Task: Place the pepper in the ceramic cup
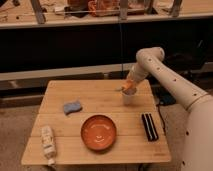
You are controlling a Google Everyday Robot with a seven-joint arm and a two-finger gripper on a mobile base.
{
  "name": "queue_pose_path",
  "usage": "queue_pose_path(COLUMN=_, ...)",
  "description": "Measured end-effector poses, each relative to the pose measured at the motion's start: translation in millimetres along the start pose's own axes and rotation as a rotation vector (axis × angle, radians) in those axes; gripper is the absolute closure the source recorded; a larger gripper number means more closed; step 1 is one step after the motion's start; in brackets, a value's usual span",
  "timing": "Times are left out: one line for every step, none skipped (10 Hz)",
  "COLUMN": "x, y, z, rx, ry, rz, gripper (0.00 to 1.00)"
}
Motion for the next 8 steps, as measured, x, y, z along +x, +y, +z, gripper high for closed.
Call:
queue_pose_path(x=1.2, y=1.0, z=-0.8, rx=0.006, ry=0.0, rz=-0.003, gripper=0.37)
queue_pose_path(x=2.4, y=1.8, z=-1.6, rx=0.012, ry=0.001, rz=-0.006, gripper=0.28)
queue_pose_path(x=4.0, y=3.4, z=-2.9, rx=0.018, ry=0.004, rz=-0.01, gripper=0.21)
queue_pose_path(x=6.1, y=5.5, z=-4.2, rx=0.024, ry=0.006, rz=-0.013, gripper=0.2)
queue_pose_path(x=7.3, y=5.9, z=-5.5, rx=0.029, ry=0.007, rz=-0.017, gripper=0.2)
queue_pose_path(x=7.5, y=6.2, z=-5.9, rx=0.031, ry=0.006, rz=-0.02, gripper=0.2)
queue_pose_path(x=7.9, y=6.0, z=-6.6, rx=0.035, ry=0.007, rz=-0.026, gripper=0.2)
queue_pose_path(x=9.1, y=5.6, z=-8.3, rx=0.037, ry=0.008, rz=-0.03, gripper=0.2)
